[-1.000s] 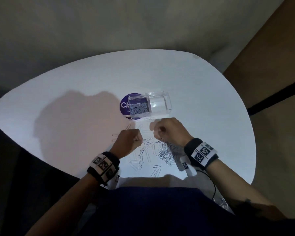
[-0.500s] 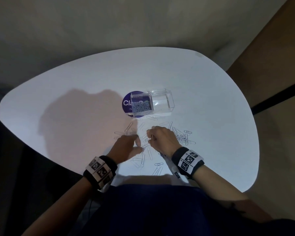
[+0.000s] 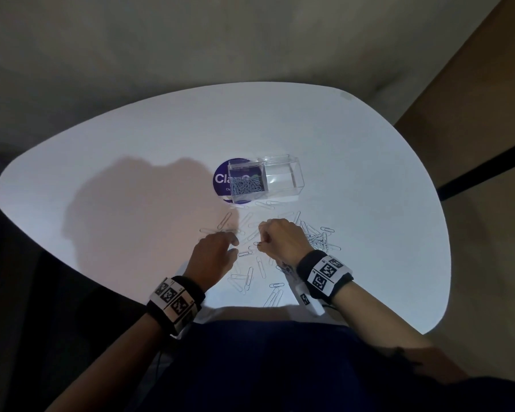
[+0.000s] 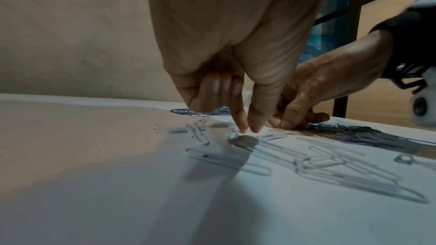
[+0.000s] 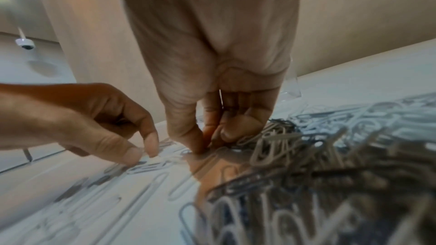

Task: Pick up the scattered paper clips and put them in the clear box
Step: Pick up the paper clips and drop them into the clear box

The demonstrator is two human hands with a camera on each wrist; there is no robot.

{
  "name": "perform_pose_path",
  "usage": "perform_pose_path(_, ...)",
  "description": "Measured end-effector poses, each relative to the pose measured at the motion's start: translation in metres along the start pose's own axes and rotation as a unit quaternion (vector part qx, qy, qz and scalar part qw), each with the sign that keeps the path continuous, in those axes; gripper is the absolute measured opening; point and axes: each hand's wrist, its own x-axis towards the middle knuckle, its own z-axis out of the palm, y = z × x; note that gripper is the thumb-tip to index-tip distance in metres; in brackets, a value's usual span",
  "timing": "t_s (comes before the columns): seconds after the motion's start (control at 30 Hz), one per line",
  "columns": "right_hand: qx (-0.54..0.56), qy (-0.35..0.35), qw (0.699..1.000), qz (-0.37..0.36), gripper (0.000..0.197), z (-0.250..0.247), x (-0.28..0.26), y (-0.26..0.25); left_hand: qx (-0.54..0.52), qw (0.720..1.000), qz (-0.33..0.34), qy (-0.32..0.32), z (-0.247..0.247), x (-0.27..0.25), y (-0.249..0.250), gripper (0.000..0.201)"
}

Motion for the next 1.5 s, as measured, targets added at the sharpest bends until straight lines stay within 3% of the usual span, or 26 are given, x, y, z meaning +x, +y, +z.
perform_pose_path(0.13, -0.061, 0.001, 0.997, -0.048, 0.017, 0.001, -0.004, 0.000, 0.011, 0.998, 0.054, -0.024, 0.004, -0.006, 0.000, 0.016)
perform_pose_path(0.27, -0.057, 0.026, 0.996, -0.070, 0.017, 0.002, -0.013, 0.003, -0.029, 0.998, 0.035, -0.054, 0.003, -0.006, 0.003, 0.006)
perform_pose_path(0.37, -0.010, 0.042, 0.997, -0.067, 0.017, 0.001, -0.018, 0.008, -0.101, 0.993, 0.015, -0.063, -0.002, -0.001, 0.002, 0.004)
perform_pose_path(0.47, 0.080, 0.053, 0.994, -0.047, 0.013, 0.000, -0.020, 0.011, -0.095, 0.993, -0.013, -0.067, -0.006, 0.004, -0.001, 0.011)
perform_pose_path(0.6, 0.207, 0.091, 0.974, -0.017, 0.022, -0.001, -0.023, 0.019, -0.051, 0.998, -0.037, 0.001, -0.010, 0.007, -0.012, 0.007)
perform_pose_path(0.67, 0.237, 0.109, 0.965, -0.019, 0.007, -0.007, -0.026, 0.015, -0.018, 0.999, -0.024, 0.023, -0.011, 0.005, -0.013, 0.006)
perform_pose_path(0.73, 0.315, 0.112, 0.942, 0.016, 0.017, -0.012, -0.028, 0.012, 0.000, 1.000, 0.004, 0.022, -0.009, 0.002, -0.010, 0.009)
perform_pose_path(0.8, 0.449, 0.086, 0.887, 0.065, 0.021, -0.017, -0.030, 0.013, 0.005, 0.999, 0.051, 0.005, -0.005, -0.002, -0.005, 0.010)
perform_pose_path(0.87, 0.544, 0.049, 0.834, 0.071, 0.022, -0.019, -0.031, 0.016, 0.011, 0.995, 0.100, -0.024, 0.001, -0.004, -0.003, 0.017)
perform_pose_path(0.93, 0.572, 0.034, 0.817, 0.059, 0.030, -0.021, -0.033, 0.019, 0.020, 0.992, 0.111, -0.053, 0.005, -0.002, -0.001, 0.019)
perform_pose_path(1.03, 0.532, 0.029, 0.845, 0.054, 0.049, -0.019, -0.036, 0.024, 0.031, 0.993, 0.095, -0.069, 0.009, 0.004, 0.005, 0.013)
perform_pose_path(1.2, 0.414, 0.004, 0.910, -0.015, 0.019, -0.009, -0.049, 0.036, 0.025, 0.992, 0.078, -0.092, 0.010, 0.005, 0.008, 0.011)
perform_pose_path(1.33, 0.189, -0.033, 0.968, -0.160, 0.012, 0.002, -0.058, 0.047, 0.029, 0.991, 0.086, -0.095, 0.011, 0.006, 0.008, 0.009)
perform_pose_path(1.4, 0.083, -0.041, 0.979, -0.181, 0.013, 0.007, -0.061, 0.050, 0.038, 0.992, 0.101, -0.064, 0.014, 0.005, 0.005, 0.008)
perform_pose_path(1.5, 0.023, -0.033, 0.983, -0.180, 0.017, 0.015, -0.064, 0.051, 0.037, 0.994, 0.104, -0.023, 0.014, 0.004, 0.001, 0.014)
